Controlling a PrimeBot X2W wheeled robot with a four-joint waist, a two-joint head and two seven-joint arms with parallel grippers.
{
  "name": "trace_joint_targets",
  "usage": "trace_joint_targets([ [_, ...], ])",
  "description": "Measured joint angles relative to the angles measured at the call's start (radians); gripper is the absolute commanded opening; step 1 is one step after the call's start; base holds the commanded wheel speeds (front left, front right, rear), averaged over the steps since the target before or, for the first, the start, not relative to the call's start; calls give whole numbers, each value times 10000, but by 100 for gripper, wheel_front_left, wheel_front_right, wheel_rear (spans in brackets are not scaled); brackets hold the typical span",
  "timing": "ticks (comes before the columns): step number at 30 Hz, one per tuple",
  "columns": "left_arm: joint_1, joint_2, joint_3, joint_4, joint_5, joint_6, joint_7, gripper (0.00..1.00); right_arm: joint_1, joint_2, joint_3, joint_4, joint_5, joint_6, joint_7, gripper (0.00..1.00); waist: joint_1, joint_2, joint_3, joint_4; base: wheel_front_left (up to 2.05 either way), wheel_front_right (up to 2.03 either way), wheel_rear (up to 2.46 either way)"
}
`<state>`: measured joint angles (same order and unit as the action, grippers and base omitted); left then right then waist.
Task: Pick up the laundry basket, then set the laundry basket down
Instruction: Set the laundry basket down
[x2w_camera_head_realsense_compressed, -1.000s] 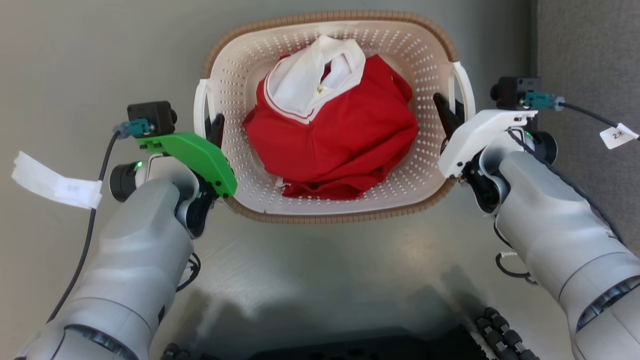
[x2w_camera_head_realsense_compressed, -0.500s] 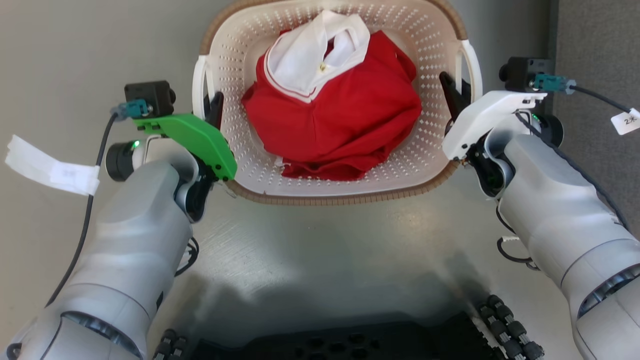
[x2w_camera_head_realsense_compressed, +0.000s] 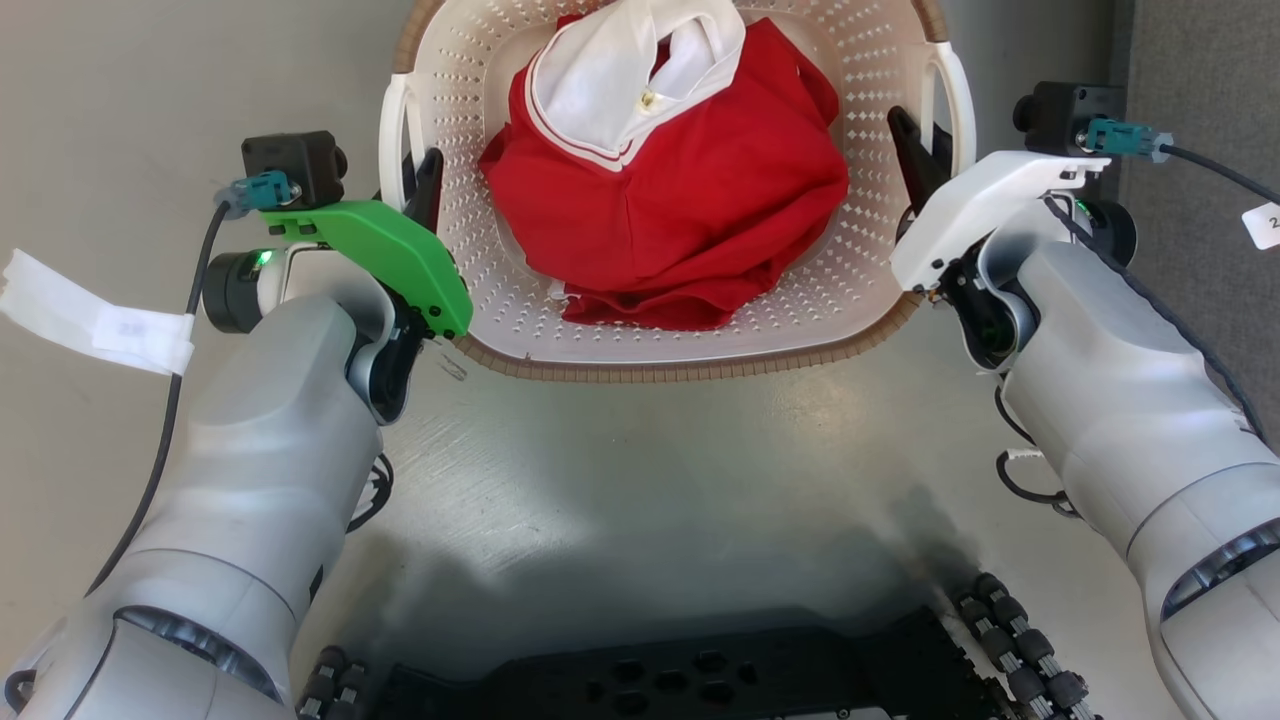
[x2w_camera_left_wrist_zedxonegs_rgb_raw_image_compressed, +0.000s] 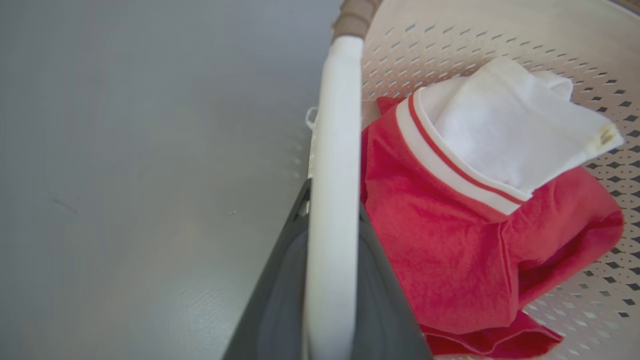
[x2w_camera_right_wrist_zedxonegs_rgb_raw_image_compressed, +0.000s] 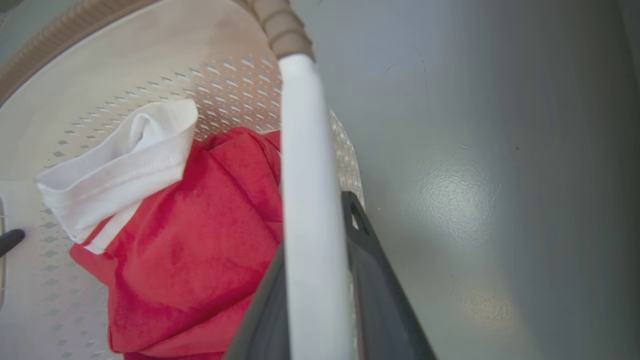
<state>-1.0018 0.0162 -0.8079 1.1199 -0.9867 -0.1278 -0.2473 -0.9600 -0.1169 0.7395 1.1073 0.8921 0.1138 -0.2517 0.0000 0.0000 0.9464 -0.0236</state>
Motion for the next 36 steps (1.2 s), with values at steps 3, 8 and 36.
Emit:
trace_joint_targets([
  [3, -24, 0, 0, -23, 2, 0, -15, 0, 1, -19, -132, -56, -125, -4, 0, 0, 0, 0, 34, -11, 0, 0, 0],
  [8, -27, 0, -6, -35, 2, 2, -17, 0, 12, -21, -265, -96, -274, -10, 0, 0, 0, 0, 69, -25, 0, 0, 0],
  [36, 291, 33, -393, 138, -263, 0, -17, 100, 437, 159, -882, 148, -577, -102, 0, 100, 0, 0, -536, -93, 0, 0, 0],
])
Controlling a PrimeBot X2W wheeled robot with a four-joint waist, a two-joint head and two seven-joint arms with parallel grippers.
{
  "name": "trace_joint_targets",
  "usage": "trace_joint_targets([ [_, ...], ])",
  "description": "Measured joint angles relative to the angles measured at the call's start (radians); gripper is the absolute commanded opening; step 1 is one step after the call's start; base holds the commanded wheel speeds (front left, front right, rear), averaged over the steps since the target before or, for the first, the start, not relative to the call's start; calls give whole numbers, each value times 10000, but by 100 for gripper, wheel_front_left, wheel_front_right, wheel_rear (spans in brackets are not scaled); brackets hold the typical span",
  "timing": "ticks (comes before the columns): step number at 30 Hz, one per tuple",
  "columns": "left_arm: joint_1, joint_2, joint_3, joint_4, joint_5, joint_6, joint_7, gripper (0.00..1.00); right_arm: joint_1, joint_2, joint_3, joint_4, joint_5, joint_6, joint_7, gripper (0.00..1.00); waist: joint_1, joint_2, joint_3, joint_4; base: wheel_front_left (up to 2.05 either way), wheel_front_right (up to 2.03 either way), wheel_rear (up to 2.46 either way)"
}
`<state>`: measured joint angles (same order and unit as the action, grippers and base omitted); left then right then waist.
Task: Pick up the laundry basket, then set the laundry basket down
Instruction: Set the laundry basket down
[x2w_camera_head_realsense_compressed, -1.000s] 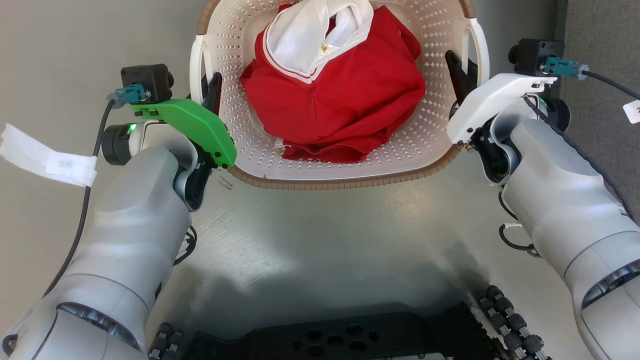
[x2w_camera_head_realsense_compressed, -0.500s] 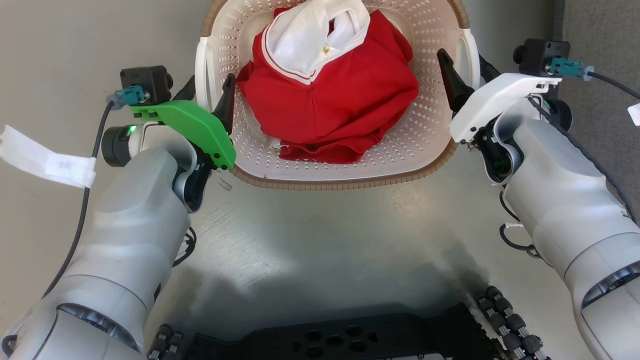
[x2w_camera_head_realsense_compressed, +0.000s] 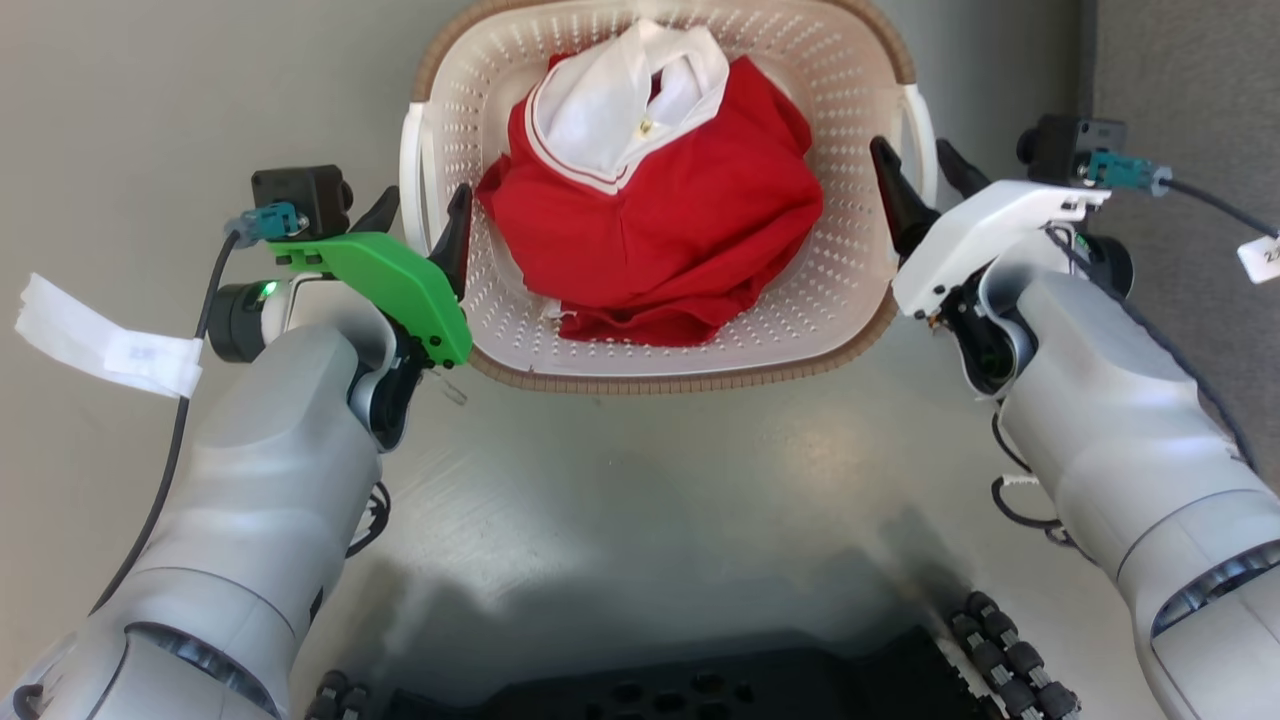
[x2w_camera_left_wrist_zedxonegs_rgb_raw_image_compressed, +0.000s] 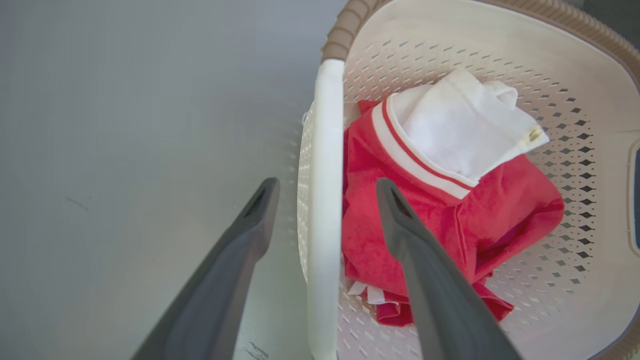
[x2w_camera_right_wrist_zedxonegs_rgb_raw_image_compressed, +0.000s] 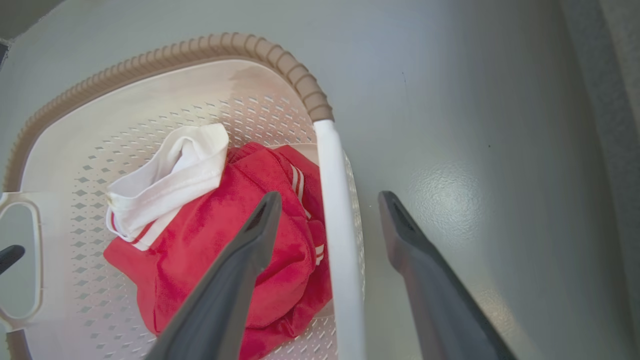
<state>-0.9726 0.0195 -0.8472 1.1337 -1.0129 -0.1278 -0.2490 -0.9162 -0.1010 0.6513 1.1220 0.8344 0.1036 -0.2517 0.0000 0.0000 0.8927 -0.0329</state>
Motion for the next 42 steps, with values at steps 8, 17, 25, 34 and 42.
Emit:
trace_joint_targets([
  [8, 259, 4, -4, 198, -50, 0, -4, 100, 278, 48, -376, -67, -13, 0, 0, 100, 0, 0, -668, -92, 0, 0, 0],
  [17, 799, 117, 71, 75, -107, 0, -27, 100, 867, 4, -725, -265, -297, 6, 0, 100, 0, 0, -1689, -210, 0, 0, 0],
  [25, 1533, 385, 372, -263, -119, 0, -27, 100, 1462, -25, -1014, -813, -604, 96, 0, 100, 0, 0, -2902, -297, 0, 0, 0],
  [34, 2267, 614, 690, -696, 36, 0, -27, 100, 2311, -299, -1283, -1191, -1072, 104, 0, 100, -1, 0, -4179, -331, 0, 0, 0],
  [42, 2832, 671, 1120, -1135, 303, 0, -27, 100, 3035, -424, -1618, -1707, -1390, 104, 0, 100, -1, 0, -5179, -278, 0, 0, 0],
])
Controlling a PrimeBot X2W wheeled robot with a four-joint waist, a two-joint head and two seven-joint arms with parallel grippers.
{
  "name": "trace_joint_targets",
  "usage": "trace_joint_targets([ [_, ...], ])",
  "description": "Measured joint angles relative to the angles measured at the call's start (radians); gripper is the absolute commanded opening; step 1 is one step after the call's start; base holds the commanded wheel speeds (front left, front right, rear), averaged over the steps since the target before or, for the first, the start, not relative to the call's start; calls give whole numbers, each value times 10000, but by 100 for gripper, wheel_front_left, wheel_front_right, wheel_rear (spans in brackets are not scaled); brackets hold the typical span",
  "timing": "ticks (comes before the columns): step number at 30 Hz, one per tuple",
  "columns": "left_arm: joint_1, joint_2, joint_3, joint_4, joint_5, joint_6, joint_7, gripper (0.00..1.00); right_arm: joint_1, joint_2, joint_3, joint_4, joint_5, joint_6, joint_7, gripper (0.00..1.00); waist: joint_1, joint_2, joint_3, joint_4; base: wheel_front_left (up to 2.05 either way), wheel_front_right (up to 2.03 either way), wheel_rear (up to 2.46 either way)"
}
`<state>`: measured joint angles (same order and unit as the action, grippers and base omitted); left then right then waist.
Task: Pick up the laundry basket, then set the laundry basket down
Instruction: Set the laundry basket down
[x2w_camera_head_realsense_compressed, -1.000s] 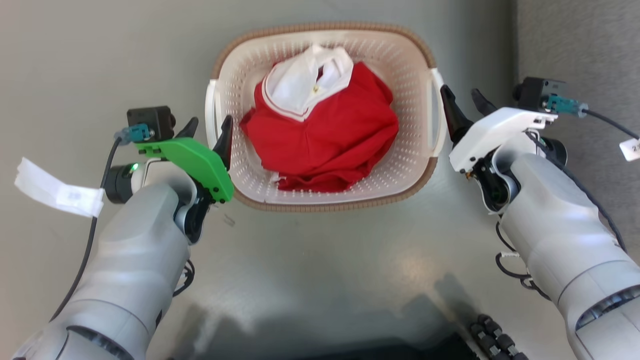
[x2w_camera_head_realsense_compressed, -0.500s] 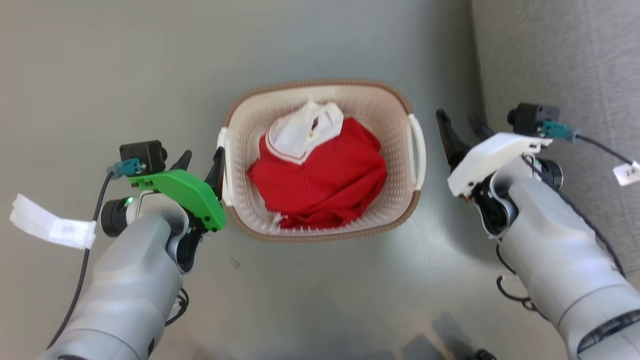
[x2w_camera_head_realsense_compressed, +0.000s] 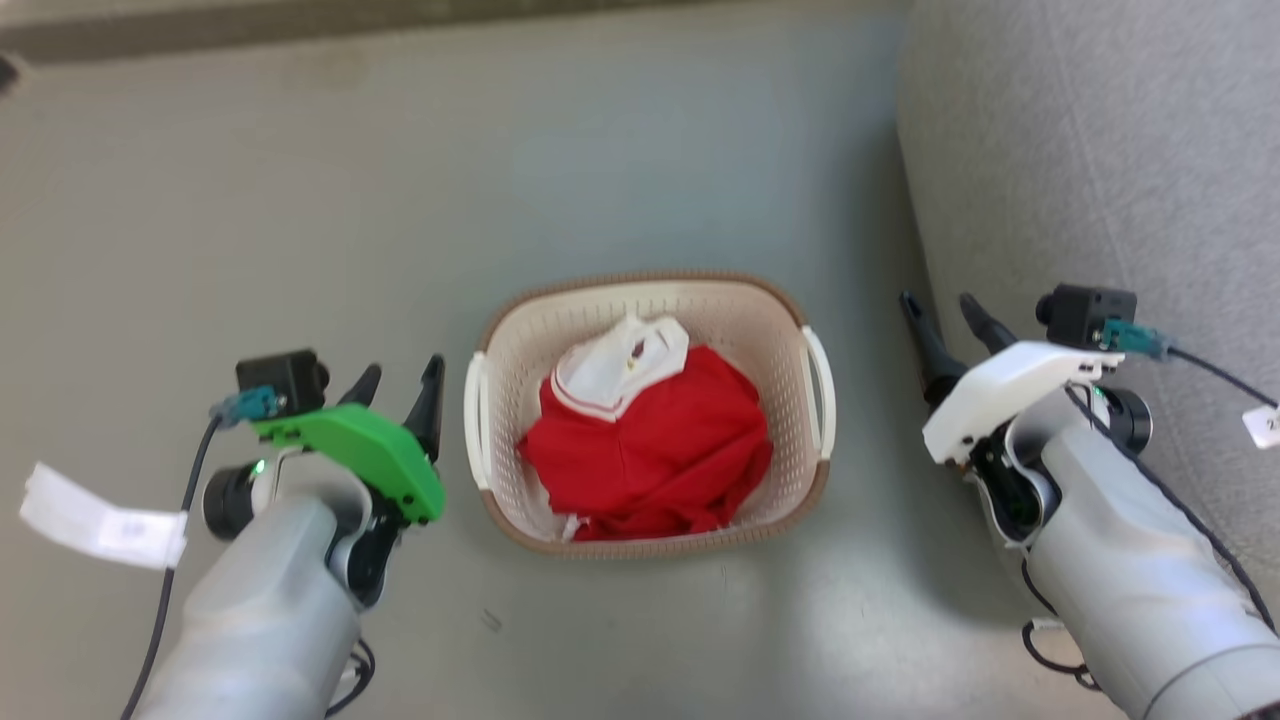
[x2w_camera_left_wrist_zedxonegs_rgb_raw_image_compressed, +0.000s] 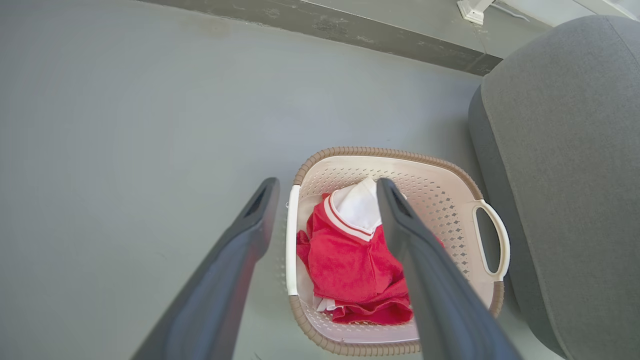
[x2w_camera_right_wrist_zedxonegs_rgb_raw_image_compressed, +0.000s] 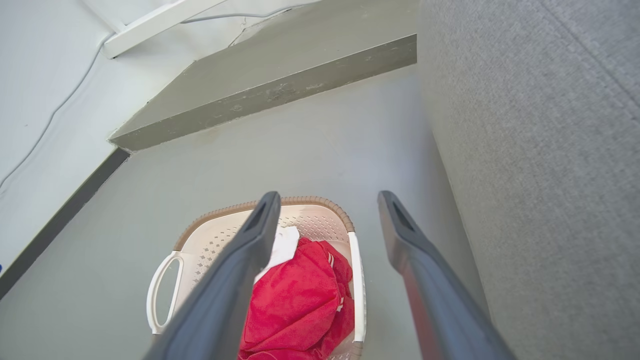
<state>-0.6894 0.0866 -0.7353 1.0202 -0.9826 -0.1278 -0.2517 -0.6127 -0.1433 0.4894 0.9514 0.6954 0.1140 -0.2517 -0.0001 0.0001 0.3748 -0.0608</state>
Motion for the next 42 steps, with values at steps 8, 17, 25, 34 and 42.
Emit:
trace_joint_targets([
  [8, 734, 270, 600, -552, 282, 0, 0, 100, 736, -86, -430, -696, -370, 0, 0, 100, 0, 0, -1116, 73, 0, 0, 0],
  [17, 1320, 366, 1223, -1308, 865, 0, 0, 100, 1331, -144, -872, -1655, -903, 2, 0, 100, 0, 0, -2102, 139, 0, 0, 0],
  [25, 1650, 570, 1954, -2299, 1430, 0, 0, 100, 1814, -199, -1310, -2665, -1471, -8, 0, 100, 0, 0, -2585, 183, 0, 0, 0],
  [34, 2431, 562, 3016, -3409, 2008, 63, 0, 100, 2666, -171, -1964, -3754, -1937, -115, 0, 100, 0, 0, -2938, 210, 0, 0, 0],
  [42, 3285, 510, 3795, -4399, 2539, 140, 0, 100, 3365, -107, -2357, -4725, -2420, -201, -2, 100, 0, 0, -3337, 217, 0, 0, 0],
])
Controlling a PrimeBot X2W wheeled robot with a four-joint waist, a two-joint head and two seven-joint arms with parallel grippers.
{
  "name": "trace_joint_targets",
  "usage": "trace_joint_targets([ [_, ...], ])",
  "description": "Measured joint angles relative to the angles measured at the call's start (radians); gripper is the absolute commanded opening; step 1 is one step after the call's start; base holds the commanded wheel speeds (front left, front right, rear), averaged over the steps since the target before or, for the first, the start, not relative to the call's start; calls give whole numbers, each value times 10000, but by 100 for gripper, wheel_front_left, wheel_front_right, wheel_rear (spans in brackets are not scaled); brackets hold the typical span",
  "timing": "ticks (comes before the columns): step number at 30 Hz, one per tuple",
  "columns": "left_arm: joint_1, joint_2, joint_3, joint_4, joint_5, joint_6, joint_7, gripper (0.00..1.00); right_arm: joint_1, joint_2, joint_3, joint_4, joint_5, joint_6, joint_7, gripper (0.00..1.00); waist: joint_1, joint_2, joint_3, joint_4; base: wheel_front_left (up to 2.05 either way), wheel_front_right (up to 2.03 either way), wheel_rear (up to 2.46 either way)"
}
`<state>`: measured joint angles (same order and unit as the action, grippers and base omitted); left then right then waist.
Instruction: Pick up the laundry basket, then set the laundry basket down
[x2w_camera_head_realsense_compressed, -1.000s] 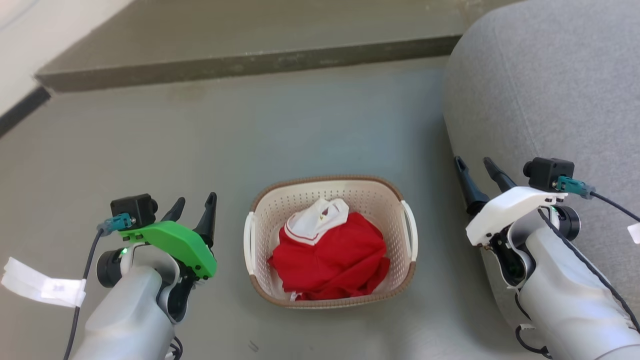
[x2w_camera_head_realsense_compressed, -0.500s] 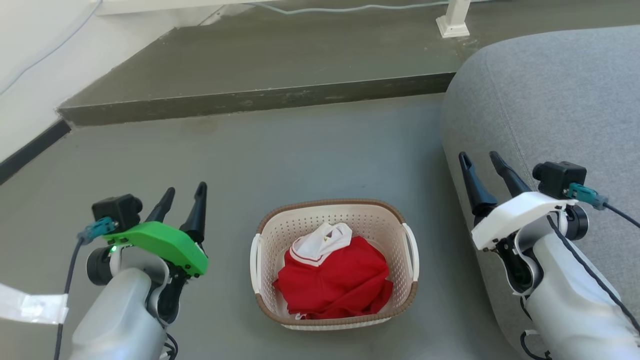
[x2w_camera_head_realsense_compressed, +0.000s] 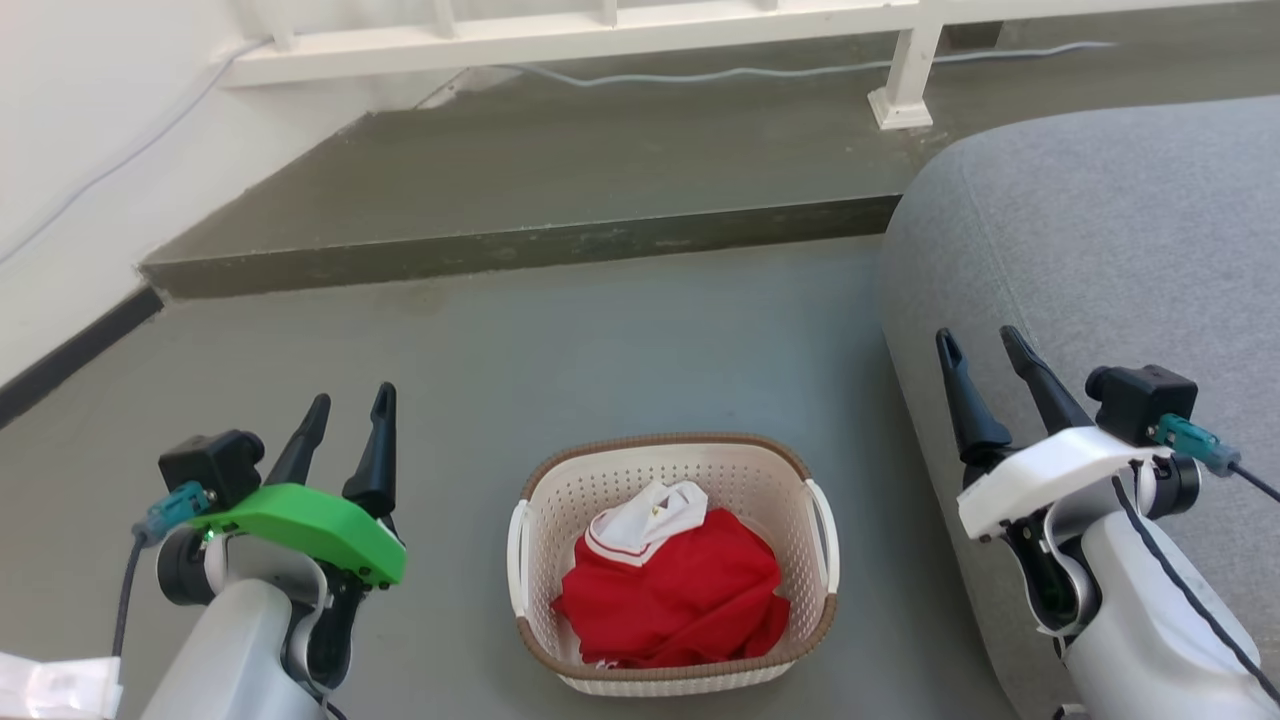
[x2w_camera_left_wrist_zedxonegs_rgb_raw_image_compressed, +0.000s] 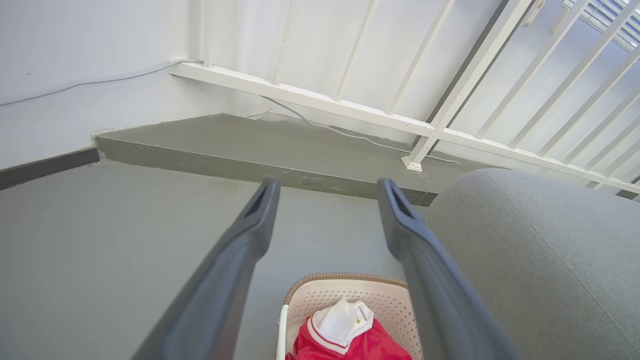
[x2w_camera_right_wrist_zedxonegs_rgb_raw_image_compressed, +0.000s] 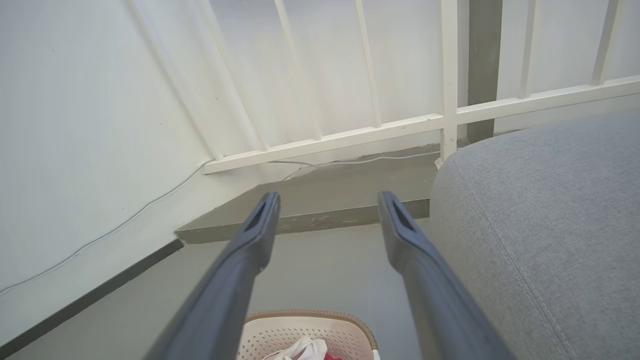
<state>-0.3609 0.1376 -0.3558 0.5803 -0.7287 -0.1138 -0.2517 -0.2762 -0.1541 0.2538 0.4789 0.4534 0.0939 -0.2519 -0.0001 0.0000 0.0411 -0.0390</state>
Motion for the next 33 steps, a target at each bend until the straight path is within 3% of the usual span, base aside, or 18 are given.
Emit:
trace_joint_targets([
  [17, 1384, -88, 640, -1712, 1944, 100, 0, 100, 1119, 86, -558, -1193, -895, -155, 0, 100, 0, 0, -252, 10, 0, 0, 0],
  [33, 1826, -374, 1060, -2374, 2468, 98, 0, 100, 1486, 291, -909, -1572, -1135, -161, 0, 100, 1, 0, -184, 84, 0, 0, 0],
])
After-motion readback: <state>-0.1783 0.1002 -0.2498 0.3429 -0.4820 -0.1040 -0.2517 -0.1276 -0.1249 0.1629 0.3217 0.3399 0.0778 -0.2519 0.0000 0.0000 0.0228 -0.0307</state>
